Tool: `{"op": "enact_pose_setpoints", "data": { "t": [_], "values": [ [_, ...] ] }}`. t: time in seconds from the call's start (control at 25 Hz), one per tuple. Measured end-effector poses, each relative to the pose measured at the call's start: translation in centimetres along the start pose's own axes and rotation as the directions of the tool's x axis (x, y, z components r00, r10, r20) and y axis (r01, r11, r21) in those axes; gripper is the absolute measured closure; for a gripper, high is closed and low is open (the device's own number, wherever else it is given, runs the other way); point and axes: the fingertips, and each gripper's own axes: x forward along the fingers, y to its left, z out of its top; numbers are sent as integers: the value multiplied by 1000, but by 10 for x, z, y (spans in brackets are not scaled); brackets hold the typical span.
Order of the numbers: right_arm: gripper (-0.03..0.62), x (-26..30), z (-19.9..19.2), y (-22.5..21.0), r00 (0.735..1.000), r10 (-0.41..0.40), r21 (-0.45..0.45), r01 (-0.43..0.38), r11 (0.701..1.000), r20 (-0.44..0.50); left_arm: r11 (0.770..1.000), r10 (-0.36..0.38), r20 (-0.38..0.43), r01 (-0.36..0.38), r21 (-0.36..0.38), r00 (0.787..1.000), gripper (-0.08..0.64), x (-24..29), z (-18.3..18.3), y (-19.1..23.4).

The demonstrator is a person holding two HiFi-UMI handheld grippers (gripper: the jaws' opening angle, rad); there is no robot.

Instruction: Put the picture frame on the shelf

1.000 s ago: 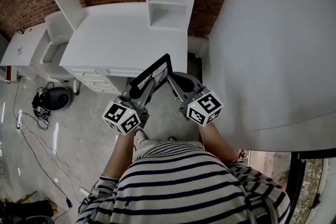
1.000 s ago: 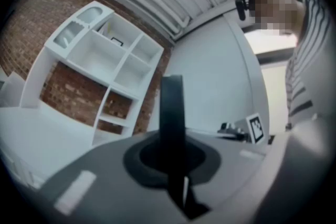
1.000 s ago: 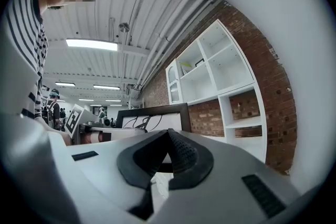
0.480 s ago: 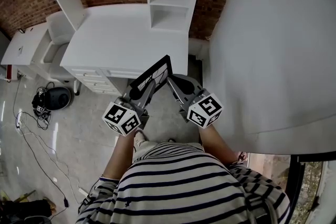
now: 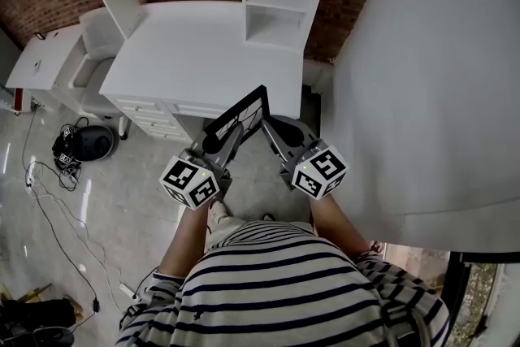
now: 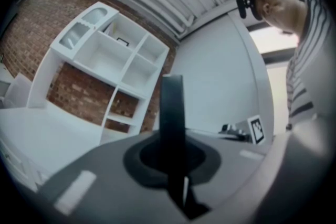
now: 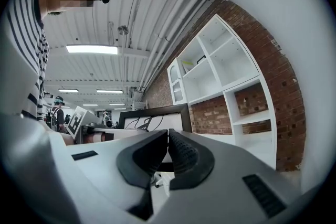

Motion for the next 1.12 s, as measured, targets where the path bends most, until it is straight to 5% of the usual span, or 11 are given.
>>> {"op": "enact_pose_setpoints", "data": {
  "t": [1.12],
  "values": [
    [583,162,-34,23,996,52,-12,-53,999,-77,997,31,30,-29,-78,999,545,-56,28,155]
  ]
}}
